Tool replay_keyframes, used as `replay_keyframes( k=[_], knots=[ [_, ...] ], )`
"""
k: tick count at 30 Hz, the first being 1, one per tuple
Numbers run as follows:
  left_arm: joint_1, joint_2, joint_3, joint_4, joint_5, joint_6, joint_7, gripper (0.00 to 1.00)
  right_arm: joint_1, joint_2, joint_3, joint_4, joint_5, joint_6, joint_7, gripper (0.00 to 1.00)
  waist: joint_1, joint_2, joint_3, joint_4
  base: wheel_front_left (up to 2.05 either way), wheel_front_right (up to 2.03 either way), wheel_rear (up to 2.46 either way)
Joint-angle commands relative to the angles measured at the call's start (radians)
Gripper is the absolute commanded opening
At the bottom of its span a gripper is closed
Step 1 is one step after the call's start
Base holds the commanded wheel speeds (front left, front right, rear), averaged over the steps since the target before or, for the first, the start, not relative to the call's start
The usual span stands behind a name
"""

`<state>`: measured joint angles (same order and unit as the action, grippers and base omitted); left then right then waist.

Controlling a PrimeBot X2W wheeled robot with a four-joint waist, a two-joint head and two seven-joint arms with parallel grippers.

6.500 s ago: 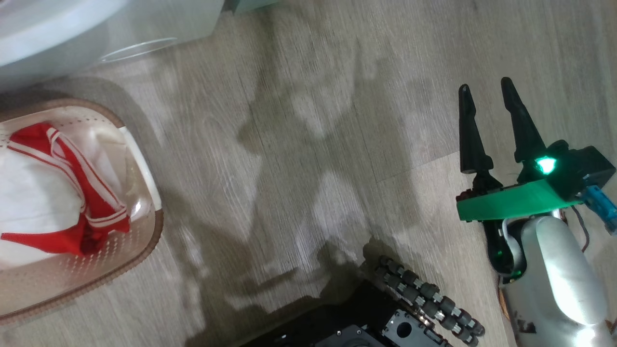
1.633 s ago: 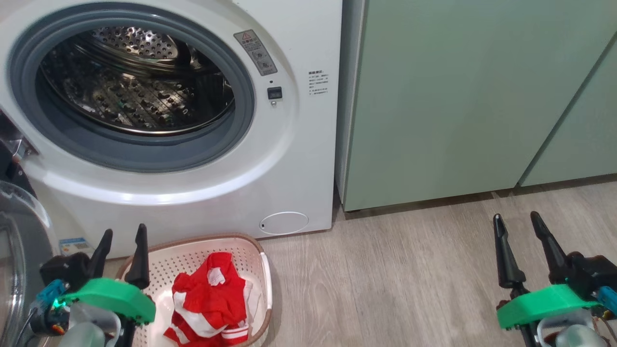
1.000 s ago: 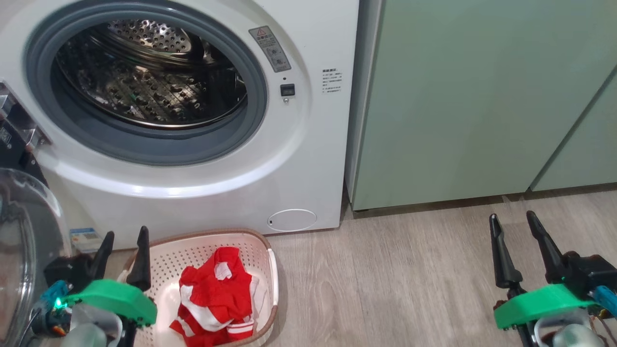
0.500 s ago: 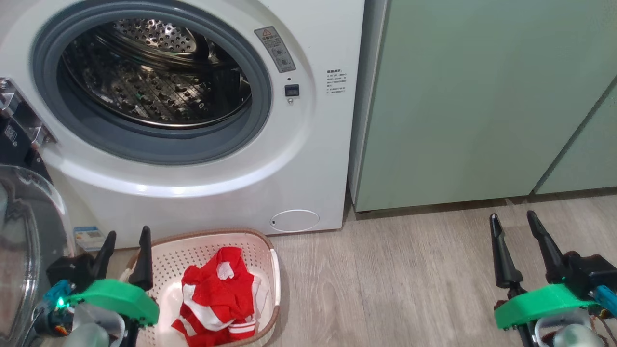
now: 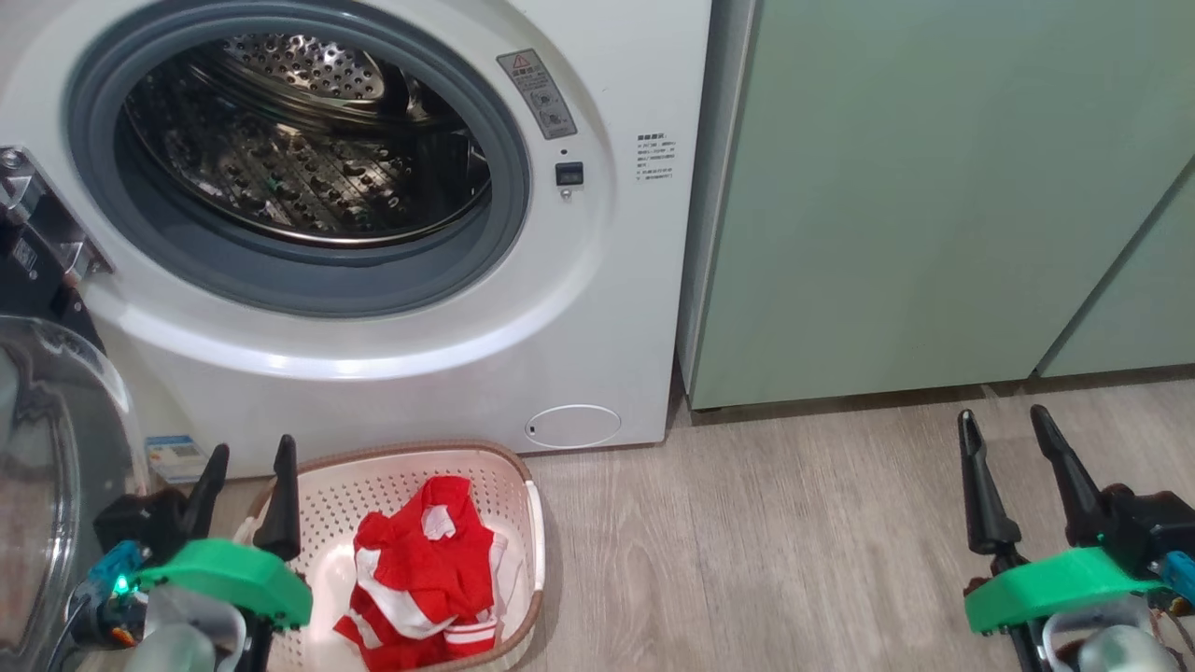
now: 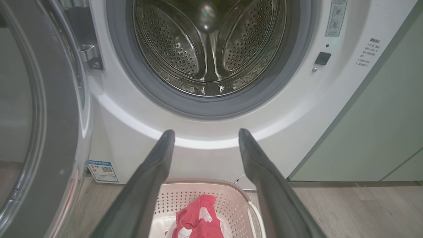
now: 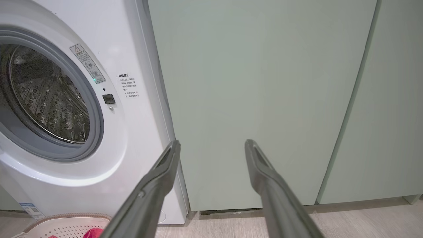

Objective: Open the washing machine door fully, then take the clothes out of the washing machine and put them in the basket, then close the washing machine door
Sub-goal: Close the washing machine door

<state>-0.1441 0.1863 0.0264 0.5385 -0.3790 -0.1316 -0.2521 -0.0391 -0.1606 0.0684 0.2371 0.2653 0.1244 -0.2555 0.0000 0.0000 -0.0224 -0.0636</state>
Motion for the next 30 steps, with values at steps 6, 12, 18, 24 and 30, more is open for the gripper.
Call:
replay_keyframes(
  k=[6,12,18,24,30],
  knots=[
    [-0.038,0.017,0.042,-0.032,0.009,0.001,-0.01,1.0,-0.048,-0.017,0.016,-0.035,-0.002,0.006,-0.006,1.0,0.0,0.0,0.001,0.001,0.0,0.0,0.0],
    [-0.039,0.013,0.045,-0.034,0.011,0.001,-0.01,1.0,-0.052,-0.018,0.022,-0.035,-0.001,0.006,-0.006,1.0,0.0,0.0,0.001,0.003,0.0,0.0,0.0],
    [-0.039,0.007,0.051,-0.032,0.015,0.001,-0.01,1.0,-0.049,-0.018,0.026,-0.034,0.001,0.006,-0.006,1.0,0.0,0.0,0.001,0.004,-0.33,0.33,0.0],
    [-0.037,0.004,0.053,-0.034,0.02,0.001,-0.01,1.0,-0.042,-0.015,0.028,-0.033,0.002,0.006,-0.006,1.0,0.0,0.0,0.002,0.004,-1.27,1.27,0.0],
    [-0.037,0.005,0.051,-0.033,0.021,0.001,-0.01,1.0,-0.041,-0.013,0.029,-0.032,0.003,0.006,-0.006,1.0,0.0,0.0,0.004,0.004,-2.01,2.01,0.0]
  ],
)
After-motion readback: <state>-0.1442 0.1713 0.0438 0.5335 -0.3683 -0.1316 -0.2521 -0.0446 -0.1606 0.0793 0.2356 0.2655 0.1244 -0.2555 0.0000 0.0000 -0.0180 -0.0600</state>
